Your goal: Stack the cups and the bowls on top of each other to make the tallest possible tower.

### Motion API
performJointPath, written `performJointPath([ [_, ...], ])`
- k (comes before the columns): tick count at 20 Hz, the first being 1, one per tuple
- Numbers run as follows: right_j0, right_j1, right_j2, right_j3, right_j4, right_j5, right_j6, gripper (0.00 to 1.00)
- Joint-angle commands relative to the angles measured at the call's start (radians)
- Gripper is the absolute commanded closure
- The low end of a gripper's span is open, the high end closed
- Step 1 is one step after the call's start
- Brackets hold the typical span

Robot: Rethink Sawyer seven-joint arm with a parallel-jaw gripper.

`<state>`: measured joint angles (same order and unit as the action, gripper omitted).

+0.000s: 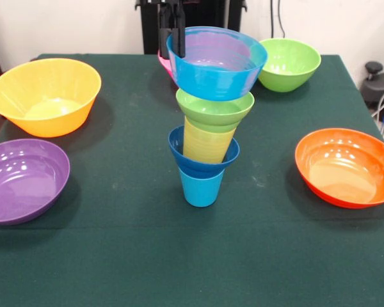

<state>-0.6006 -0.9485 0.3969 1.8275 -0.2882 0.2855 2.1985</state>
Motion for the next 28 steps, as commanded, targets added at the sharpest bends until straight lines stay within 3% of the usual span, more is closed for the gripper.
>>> performJointPath([
  [1,0.036,0.071,0.027,0.038,-0.028,-0.048,0.04,1.0],
  [28,0.029,0.087,0.022,0.065,-0.05,-0.125,0.041,1.0],
])
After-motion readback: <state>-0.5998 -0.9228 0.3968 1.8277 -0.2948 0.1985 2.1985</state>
